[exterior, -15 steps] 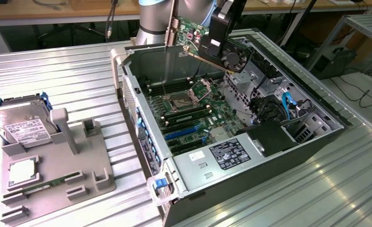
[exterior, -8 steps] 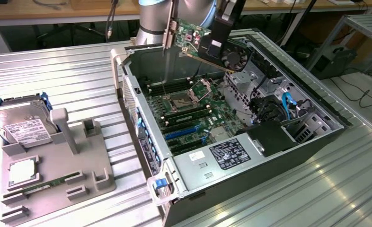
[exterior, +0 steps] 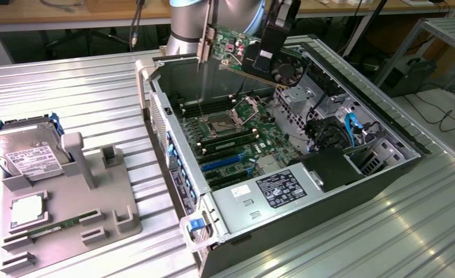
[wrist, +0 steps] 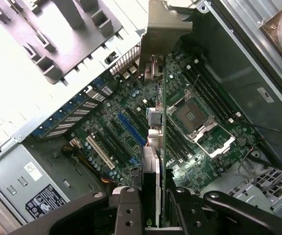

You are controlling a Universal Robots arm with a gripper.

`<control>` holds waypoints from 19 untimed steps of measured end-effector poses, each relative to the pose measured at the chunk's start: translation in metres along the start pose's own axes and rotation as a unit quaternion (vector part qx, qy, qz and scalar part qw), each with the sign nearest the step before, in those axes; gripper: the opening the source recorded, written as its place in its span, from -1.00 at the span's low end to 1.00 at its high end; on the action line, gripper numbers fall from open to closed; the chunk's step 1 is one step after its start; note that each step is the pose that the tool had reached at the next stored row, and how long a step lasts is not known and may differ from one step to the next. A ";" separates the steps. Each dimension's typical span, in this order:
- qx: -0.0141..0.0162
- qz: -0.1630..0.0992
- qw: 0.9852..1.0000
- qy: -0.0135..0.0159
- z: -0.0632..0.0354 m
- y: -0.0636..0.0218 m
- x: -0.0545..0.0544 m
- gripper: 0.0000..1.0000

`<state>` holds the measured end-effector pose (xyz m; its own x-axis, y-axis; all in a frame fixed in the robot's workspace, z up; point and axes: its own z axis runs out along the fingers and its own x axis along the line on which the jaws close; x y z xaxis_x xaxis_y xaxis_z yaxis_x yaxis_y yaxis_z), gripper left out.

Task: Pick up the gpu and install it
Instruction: 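Insert the gpu into the slot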

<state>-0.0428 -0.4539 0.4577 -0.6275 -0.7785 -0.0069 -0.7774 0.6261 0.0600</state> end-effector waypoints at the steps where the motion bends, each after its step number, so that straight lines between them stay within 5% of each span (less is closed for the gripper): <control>1: 0.000 -0.005 1.000 0.000 0.0000 0.0000 0.000 -0.45; 11: 0.000 -0.051 0.999 0.003 0.0004 0.0000 0.000 -0.45; 19: -0.001 -0.089 0.996 0.005 0.0007 0.0000 0.000 -0.45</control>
<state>-0.0428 -0.4539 0.4570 -0.4785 -0.8781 -0.0068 -0.8767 0.4772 0.0599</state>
